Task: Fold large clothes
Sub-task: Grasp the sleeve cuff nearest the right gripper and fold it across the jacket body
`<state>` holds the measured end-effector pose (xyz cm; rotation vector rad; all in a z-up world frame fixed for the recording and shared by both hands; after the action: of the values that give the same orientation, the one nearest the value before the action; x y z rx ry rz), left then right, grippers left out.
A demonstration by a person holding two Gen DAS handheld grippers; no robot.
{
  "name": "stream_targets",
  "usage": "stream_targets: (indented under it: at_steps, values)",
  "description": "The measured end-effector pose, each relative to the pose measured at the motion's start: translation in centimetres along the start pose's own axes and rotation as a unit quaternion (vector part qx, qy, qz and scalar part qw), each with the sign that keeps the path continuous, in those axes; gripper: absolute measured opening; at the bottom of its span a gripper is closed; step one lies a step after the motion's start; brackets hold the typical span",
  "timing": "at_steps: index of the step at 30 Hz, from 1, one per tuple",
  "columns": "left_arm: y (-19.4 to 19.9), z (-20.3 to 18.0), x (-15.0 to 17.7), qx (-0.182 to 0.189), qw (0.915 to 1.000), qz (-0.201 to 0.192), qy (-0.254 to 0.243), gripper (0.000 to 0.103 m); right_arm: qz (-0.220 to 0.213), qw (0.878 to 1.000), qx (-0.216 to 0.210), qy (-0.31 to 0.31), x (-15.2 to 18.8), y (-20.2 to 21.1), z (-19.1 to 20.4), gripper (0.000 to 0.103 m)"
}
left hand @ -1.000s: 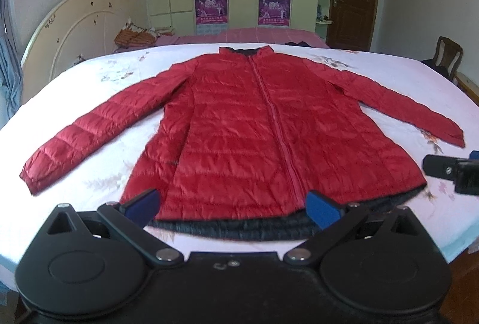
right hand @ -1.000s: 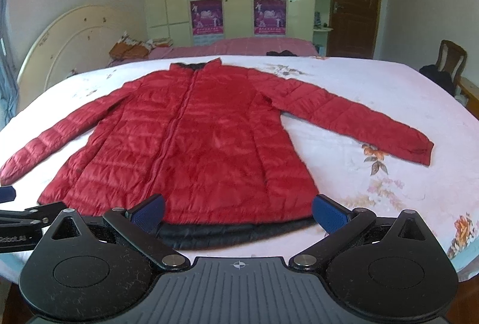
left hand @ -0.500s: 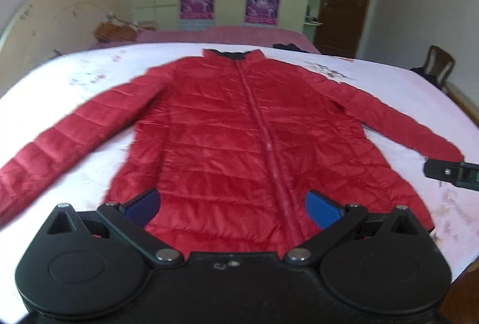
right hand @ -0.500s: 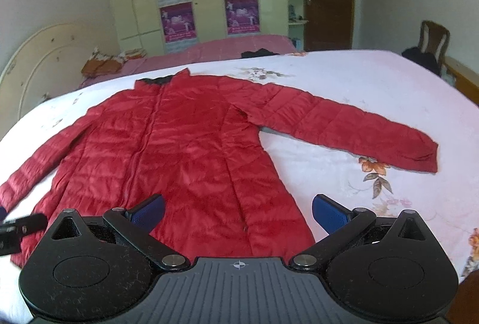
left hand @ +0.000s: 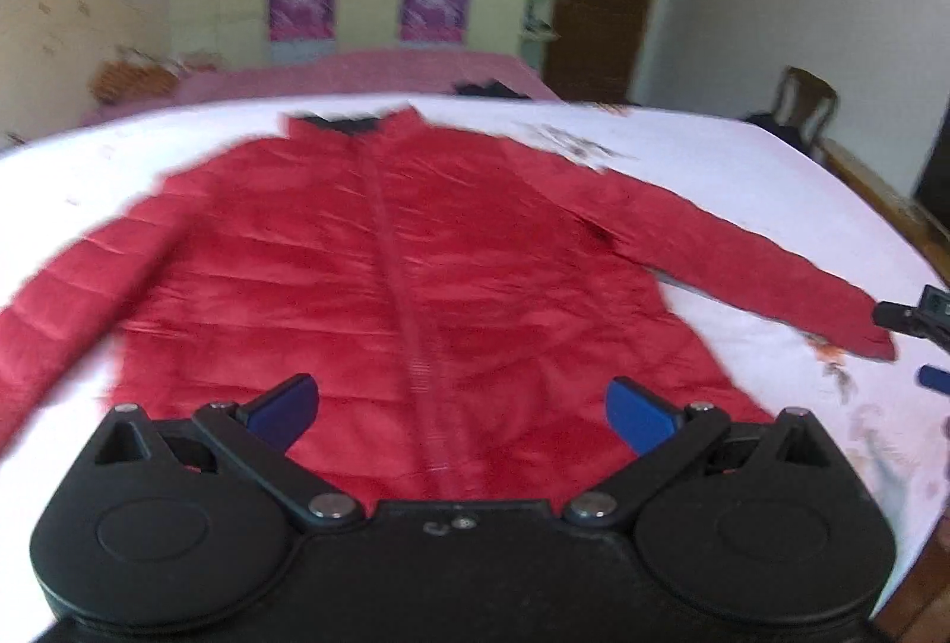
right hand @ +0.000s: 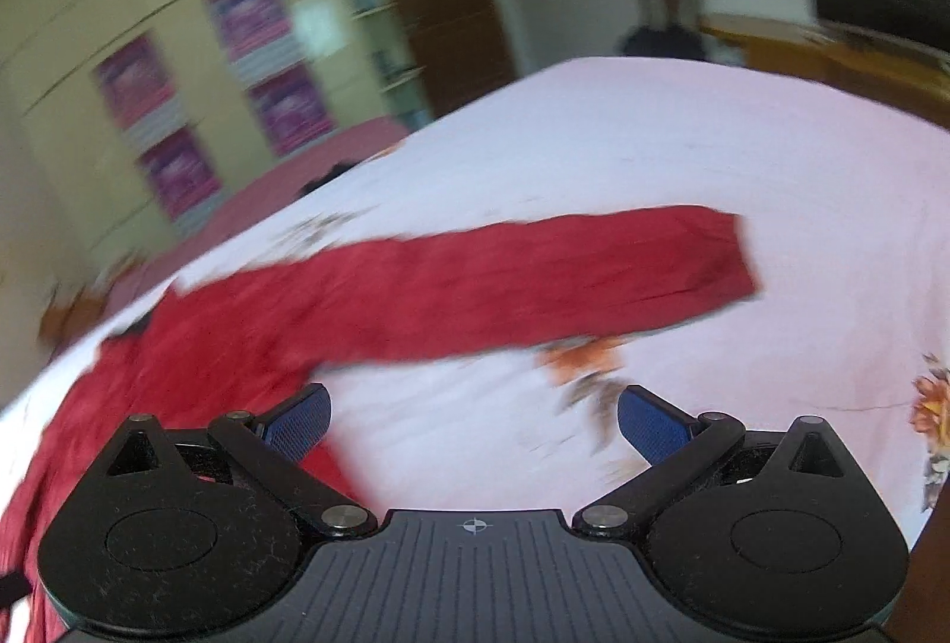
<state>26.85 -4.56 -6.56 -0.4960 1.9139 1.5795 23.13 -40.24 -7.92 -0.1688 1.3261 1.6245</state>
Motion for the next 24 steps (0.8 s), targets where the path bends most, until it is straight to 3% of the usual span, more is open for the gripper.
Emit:
stream_targets:
  at_steps: [2,4,10,16,17,20,24]
  values:
    - [-1.4,-1.0,-0.6,0.002,1.0000,0.004,-0.007,0.103,0.000,1.000,0.007,-0.026,-1.2,-1.3,-2.2,0.097]
    - [-2.9,-2.3,-1.3,0.009,0.9998,0.007,-0.017,0.103,0.009,0.999,0.002,-0.051,-1.9,-2.7,-4.1,0.073]
    - [-7.4,-5.0,-4.1,0.003,0.9993,0.028,-0.023,0.103,0.045,0.989,-0.016,-0.139,-3.0,-7.7,-8.3,0.072]
    - [-10.9,-5.6,-6.4,-0.003,0.9986,0.051,0.010,0.103,0.009,0.985,-0.031,-0.172,-4.5,-8.5,-10.2,0.070]
    - [-11.4,-5.5,-6.7,-0.007,0.9984,0.054,0.011,0.103,0.005,0.984,-0.028,-0.175,-4.8,-8.6,-10.4,0.055]
    - [-12.1,-4.6,-7.6,-0.016,0.9981,0.057,0.017,0.103,0.005,0.984,-0.018,-0.179,-5.6,-9.4,-11.1,0.026]
    - [-12.3,-1.5,-9.0,-0.038,0.9973,0.056,0.029,0.103,-0.033,0.992,-0.006,-0.119,-8.0,-9.2,-8.8,0.012]
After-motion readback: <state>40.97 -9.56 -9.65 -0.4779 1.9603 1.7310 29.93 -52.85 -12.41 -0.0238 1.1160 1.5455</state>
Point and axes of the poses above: each gripper's, at about its wrist camera, not at the fingertips, and y roughly against the way its jaws point, z to its left, x to its underside, the point moved 6 cm from there along -y, roughly the way its jaws point, and after that the axes turned 5 degrees about z, right-handed, at the moved point
